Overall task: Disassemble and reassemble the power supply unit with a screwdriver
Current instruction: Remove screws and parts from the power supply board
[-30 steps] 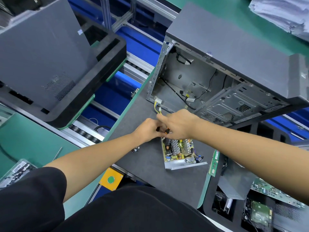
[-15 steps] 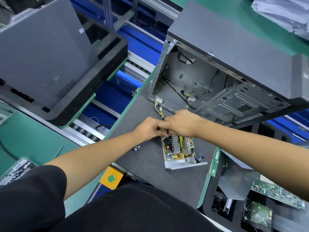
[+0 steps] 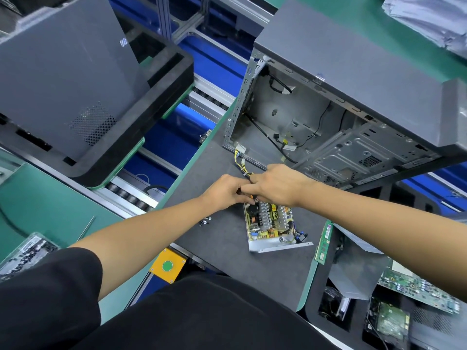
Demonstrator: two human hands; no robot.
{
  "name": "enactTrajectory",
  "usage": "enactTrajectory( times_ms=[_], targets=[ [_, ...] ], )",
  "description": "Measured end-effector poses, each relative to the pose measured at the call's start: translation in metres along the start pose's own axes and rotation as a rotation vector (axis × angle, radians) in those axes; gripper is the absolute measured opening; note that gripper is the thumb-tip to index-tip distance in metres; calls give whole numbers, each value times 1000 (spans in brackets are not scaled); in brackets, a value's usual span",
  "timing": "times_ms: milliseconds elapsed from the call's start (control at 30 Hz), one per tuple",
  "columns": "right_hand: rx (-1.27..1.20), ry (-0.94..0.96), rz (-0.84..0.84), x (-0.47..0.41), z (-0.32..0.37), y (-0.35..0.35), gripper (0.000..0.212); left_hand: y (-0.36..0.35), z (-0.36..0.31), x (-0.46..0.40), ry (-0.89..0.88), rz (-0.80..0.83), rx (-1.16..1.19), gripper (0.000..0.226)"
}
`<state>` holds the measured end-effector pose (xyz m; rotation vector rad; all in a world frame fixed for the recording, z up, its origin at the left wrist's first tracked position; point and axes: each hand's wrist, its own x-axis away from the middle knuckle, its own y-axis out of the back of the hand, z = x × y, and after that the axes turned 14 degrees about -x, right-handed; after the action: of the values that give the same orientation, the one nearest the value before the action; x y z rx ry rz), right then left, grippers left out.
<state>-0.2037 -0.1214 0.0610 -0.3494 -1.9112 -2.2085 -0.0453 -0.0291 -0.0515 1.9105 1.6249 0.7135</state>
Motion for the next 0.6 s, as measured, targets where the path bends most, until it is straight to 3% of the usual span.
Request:
enactTrajectory(
  times_ms=[233,333,433,500,567,600],
  targets=[
    [-86,-147,74,-3,8,5,23,0,-1,0,1,32,21,19],
    [-117,-296,112,-9,15,7,20,-1,3,-1,46,30,-18,18],
    [-211,-433,144,-14,19,4,19,-4,6,-4,58,-5,-46,41],
    [-112,-364,124,-12,19,8,29,-4,7,-4,60,10,-53,36],
    [33,-173,160,-10,14,15,34,-4,6,-3,36,24,-21,16],
    [56,-85,209,-9,11,18,31,-4,5,-4,16,12,-16,19]
  ],
)
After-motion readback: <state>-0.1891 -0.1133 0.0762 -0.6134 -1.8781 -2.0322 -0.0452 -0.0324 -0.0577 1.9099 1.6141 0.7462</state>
